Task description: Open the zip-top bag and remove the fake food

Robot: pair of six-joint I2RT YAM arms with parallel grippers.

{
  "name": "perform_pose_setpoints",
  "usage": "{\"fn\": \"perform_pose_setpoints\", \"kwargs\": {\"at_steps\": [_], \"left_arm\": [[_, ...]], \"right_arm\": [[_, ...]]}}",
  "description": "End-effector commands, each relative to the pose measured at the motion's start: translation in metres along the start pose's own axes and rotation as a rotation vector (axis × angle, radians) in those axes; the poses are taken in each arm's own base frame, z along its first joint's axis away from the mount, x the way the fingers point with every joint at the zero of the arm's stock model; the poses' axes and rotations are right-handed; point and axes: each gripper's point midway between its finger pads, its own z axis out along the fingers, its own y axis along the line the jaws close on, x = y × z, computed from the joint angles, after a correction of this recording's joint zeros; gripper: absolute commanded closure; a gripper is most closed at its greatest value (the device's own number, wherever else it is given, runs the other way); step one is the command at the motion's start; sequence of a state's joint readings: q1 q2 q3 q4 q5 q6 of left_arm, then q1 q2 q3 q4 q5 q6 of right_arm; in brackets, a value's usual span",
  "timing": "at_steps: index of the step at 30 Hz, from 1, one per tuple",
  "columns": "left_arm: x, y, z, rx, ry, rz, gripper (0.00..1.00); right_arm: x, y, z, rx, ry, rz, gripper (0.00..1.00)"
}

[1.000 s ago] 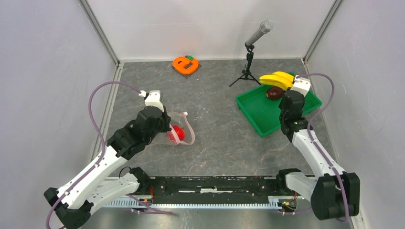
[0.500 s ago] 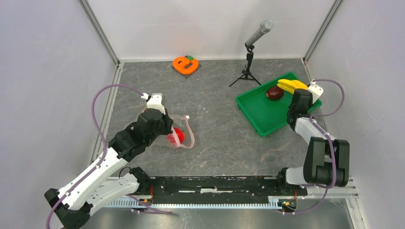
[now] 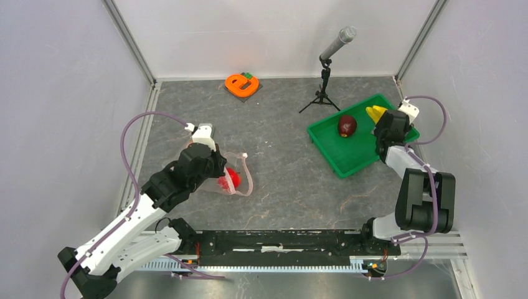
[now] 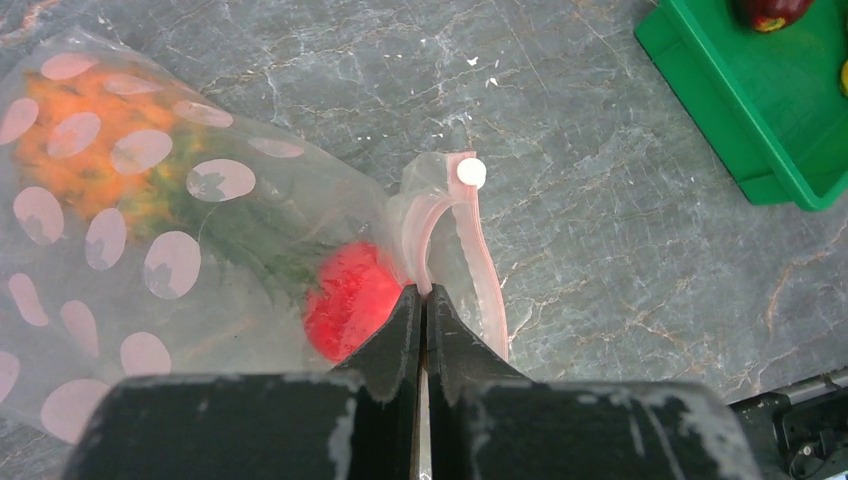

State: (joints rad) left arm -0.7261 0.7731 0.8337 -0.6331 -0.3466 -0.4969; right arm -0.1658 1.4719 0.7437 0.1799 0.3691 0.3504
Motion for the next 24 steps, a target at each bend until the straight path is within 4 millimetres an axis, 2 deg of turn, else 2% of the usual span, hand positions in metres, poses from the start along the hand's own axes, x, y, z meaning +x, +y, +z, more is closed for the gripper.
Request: {"fn": "perform_pose_setpoints", "kwargs": {"at_steps": [1, 4, 8, 16, 18, 20, 24], "left_arm": [[-0.004, -0.007, 0.001, 0.036, -0.016, 0.000, 0.98], [-0.002, -0.009, 0.002, 0.044, -0.009, -0.006, 0.98], [-0.001, -0.012, 0.003, 0.055, -0.006, -0.014, 0.98], [0.003, -0.015, 0.006, 0.066, 0.009, -0.018, 0.98], [0.005, -0.014, 0.008, 0.064, 0.010, -0.017, 0.98], [0.006, -0.014, 0.009, 0.063, 0.013, -0.017, 0.98], [0.008, -0.014, 0.010, 0.063, 0.023, -0.009, 0.98]], "right_arm": [[-0.028, -0.001, -0.016, -0.023, -0.073, -0.003, 0.35], [-0.032, 0.005, -0.030, -0.081, -0.095, 0.005, 0.33], [-0.034, 0.023, -0.050, -0.201, -0.121, 0.010, 0.31], [-0.030, 0.086, -0.100, -0.472, -0.153, -0.072, 0.31], [-0.022, 0.116, -0.125, -0.600, -0.168, -0.126, 0.31], [-0.016, 0.138, -0.149, -0.708, -0.186, -0.170, 0.31], [0.001, 0.173, -0.199, -0.934, -0.232, -0.241, 0.31]]}}
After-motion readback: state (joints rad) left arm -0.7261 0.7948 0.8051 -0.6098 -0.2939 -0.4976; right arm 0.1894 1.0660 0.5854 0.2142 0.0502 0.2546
